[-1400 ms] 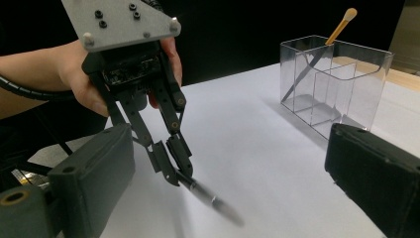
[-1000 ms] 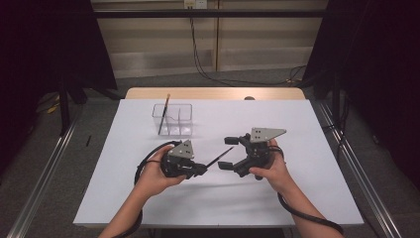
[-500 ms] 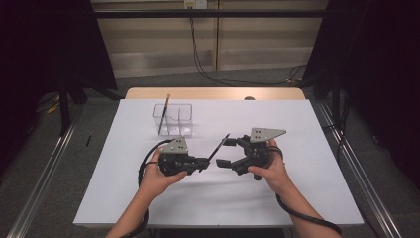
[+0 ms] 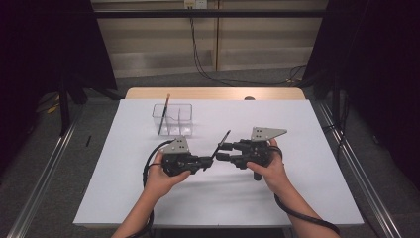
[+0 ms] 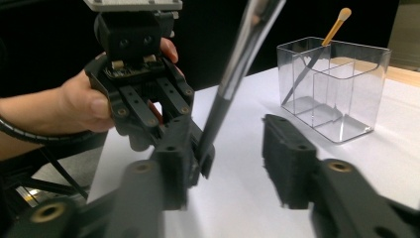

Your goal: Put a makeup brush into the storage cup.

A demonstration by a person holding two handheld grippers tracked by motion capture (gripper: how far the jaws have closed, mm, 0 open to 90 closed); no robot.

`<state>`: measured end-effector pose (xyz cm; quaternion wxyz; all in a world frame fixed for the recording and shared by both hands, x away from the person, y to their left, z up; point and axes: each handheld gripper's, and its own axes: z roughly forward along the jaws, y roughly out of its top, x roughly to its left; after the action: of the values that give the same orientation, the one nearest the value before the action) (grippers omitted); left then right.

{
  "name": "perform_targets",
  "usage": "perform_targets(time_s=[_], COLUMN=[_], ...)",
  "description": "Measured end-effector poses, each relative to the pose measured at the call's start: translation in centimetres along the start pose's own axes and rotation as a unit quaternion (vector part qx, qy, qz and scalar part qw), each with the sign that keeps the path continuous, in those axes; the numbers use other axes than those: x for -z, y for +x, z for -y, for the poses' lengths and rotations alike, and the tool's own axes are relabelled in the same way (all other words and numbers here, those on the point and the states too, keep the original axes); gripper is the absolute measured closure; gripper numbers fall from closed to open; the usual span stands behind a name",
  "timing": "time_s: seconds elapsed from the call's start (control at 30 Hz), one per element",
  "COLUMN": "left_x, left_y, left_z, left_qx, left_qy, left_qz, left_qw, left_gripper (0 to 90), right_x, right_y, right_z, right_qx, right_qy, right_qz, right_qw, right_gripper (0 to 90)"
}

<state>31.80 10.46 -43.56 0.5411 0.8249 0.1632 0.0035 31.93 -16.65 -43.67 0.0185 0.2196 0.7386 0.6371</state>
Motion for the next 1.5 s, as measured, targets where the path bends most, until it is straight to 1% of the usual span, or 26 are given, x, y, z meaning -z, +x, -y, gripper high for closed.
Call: perform_targets(time_s=[0.07, 0.13, 0.2, 0.27, 0.33, 0.4, 0.47, 0.53, 0.6, 0.7, 0.77, 0.8, 0.9, 0.97, 1.03, 1.07, 1.1, 1.13, 1.2, 1.3, 1.33, 1.37, 1.5], left_x=[-0.1, -0.2, -0.3, -0.4, -0.5, -0.6, -0.7, -0.8, -0.9, -1.0, -1.0, -1.0, -0.9, -0.8, -0.6, -0.4, -0.3, -0.1, 0.1, 0.5, 0.5, 0.7, 1.2], left_y=[0.0, 0.0, 0.1, 0.0, 0.0, 0.0, 0.0, 0.0, 0.0, 0.1, 0.1, 0.1, 0.1, 0.2, 0.2, 0.2, 0.3, 0.3, 0.4, 0.5, 0.5, 0.5, 0.6], left_z=[0.0, 0.0, 0.0, 0.0, 0.0, 0.0, 0.1, 0.1, 0.2, 0.3, 0.4, 0.4, 0.5, 0.5, 0.5, 0.5, 0.5, 0.4, 0.2, -0.2, -0.3, -0.4, -1.2], left_qx=[0.003, 0.009, 0.010, 0.010, 0.013, 0.014, 0.020, 0.016, 0.024, 0.027, 0.027, 0.030, 0.038, 0.039, 0.042, 0.043, 0.047, 0.048, 0.053, 0.052, 0.053, 0.049, 0.040], left_qy=[-0.002, -0.011, -0.012, -0.008, -0.011, -0.014, -0.017, -0.016, -0.019, -0.025, -0.023, -0.028, -0.031, -0.028, -0.028, -0.027, -0.028, -0.027, -0.035, -0.040, -0.046, -0.049, -0.065], left_qz=[-0.003, 0.000, 0.000, -0.002, -0.002, -0.003, 0.001, 0.001, 0.001, 0.005, 0.005, 0.007, 0.012, 0.014, 0.021, 0.022, 0.028, 0.028, 0.038, 0.035, 0.035, 0.034, 0.022], left_qw=[1.0000, 0.9999, 0.9999, 0.9999, 0.9998, 0.9998, 0.9997, 0.9997, 0.9995, 0.9993, 0.9994, 0.9991, 0.9987, 0.9987, 0.9985, 0.9985, 0.9981, 0.9981, 0.9973, 0.9972, 0.9969, 0.9970, 0.9968], left_gripper=[84.2, 84.2, 84.2, 84.2, 84.1, 84.1, 84.1, 83.9, 83.3, 82.8, 82.1, 81.4, 79.6, 76.8, 73.3, 70.8, 68.0, 64.4, 58.4, 47.4, 46.9, 45.8, 34.7], right_x=[-0.1, -0.2, -0.3, -0.3, -0.4, -0.4, -0.5, -0.5, -0.6, -0.8, -0.8, -0.8, -0.8, -0.8, -0.6, -0.5, -0.5, -0.3, -0.2, -0.2, -0.1, -0.2, -0.2], right_y=[0.0, 0.1, 0.1, 0.0, 0.0, -0.1, -0.1, -0.1, -0.1, -0.1, -0.1, -0.1, -0.1, 0.0, -0.1, -0.1, -0.2, -0.2, -0.3, -0.3, -0.3, -0.3, -0.3], right_z=[0.0, 0.0, 0.0, -0.1, -0.1, -0.1, -0.1, -0.1, 0.0, 0.0, 0.1, 0.1, 0.0, 0.0, -0.1, -0.2, -0.2, -0.2, -0.2, -0.3, -0.3, -0.3, -0.2], right_qx=[-0.005, -0.006, -0.010, -0.014, -0.018, -0.023, -0.030, -0.036, -0.046, -0.043, -0.045, -0.045, -0.047, -0.044, -0.041, -0.041, -0.039, -0.036, -0.036, -0.031, -0.031, -0.029, -0.025], right_qy=[0.000, 0.003, 0.004, 0.000, -0.001, 0.000, -0.003, -0.006, -0.006, -0.008, -0.007, -0.007, -0.013, -0.014, -0.015, -0.014, -0.015, -0.011, -0.011, -0.007, -0.005, -0.005, -0.002], right_qz=[-0.008, -0.008, -0.008, -0.014, -0.012, -0.014, -0.017, -0.021, -0.024, -0.025, -0.027, -0.026, -0.029, -0.028, -0.027, -0.027, -0.026, -0.024, -0.023, -0.020, -0.021, -0.020, -0.018], right_qw=[1.0000, 0.9999, 0.9999, 0.9998, 0.9998, 0.9996, 0.9994, 0.9991, 0.9986, 0.9987, 0.9986, 0.9986, 0.9984, 0.9985, 0.9987, 0.9987, 0.9988, 0.9990, 0.9990, 0.9993, 0.9993, 0.9993, 0.9995], right_gripper=[64.7, 67.0, 71.3, 75.8, 79.3, 80.4, 81.7, 83.5, 84.5, 84.7, 84.7, 84.7, 84.8, 84.8, 84.8, 84.8, 84.8, 84.8, 84.8, 84.8, 84.8, 84.8, 84.8])
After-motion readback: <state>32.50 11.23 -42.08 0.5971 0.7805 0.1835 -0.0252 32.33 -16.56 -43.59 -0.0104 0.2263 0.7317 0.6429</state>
